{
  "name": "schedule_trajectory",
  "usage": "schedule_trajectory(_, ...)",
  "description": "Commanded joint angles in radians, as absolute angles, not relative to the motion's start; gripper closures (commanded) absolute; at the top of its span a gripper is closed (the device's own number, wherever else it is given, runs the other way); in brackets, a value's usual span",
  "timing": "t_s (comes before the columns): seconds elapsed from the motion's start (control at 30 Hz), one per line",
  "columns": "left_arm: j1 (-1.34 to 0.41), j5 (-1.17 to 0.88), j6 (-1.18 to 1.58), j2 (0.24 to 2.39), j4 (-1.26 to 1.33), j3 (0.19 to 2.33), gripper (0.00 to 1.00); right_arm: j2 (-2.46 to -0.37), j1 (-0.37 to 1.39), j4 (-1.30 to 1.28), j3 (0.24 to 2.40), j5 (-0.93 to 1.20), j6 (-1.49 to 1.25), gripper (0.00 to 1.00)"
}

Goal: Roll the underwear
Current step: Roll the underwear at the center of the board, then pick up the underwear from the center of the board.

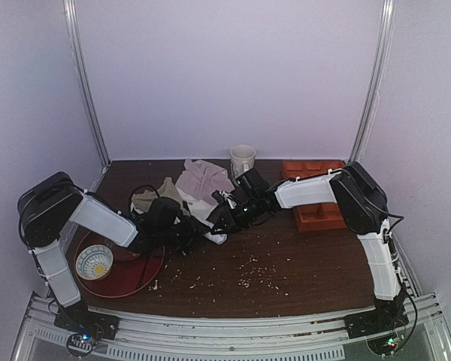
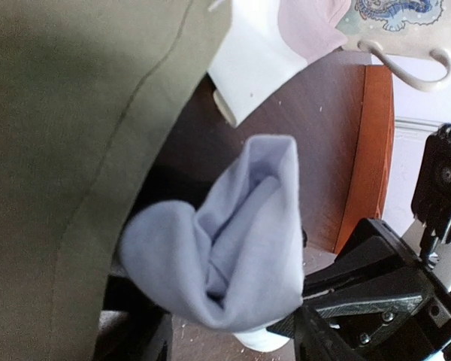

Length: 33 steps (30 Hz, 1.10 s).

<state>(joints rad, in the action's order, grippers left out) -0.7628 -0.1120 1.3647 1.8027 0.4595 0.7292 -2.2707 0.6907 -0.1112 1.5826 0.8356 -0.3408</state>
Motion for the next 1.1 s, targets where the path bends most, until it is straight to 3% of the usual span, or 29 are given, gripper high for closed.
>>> schedule_trajectory(0.0,-0.762,-0.029,1.418,1.826,0.565,0.719,0.25,-2.296,0.687,-0.185,1.542,0.802,-0.353,1.0)
schedule_trajectory(0.63,-0.781,0.035,1.5,1.918,0.598,0.773,0.29,-2.29,0.686,-0.16,1.527,0.834,-0.36,1.0)
schedule_trajectory(0.9,-0.783,0.061,1.486,1.924,0.547,0.817,0.47,-2.29,0.686,-0.163,1.526,0.841,-0.357,1.0)
schedule_trajectory(0.97,-0.782,0.06,1.483,1.926,0.545,0.819,0.62,-2.29,0.686,-0.164,1.525,0.84,-0.357,1.0)
schedule_trajectory(1.07,-0.783,0.056,1.484,1.93,0.544,0.819,0.74,-2.289,0.686,-0.165,1.525,0.841,-0.354,1.0)
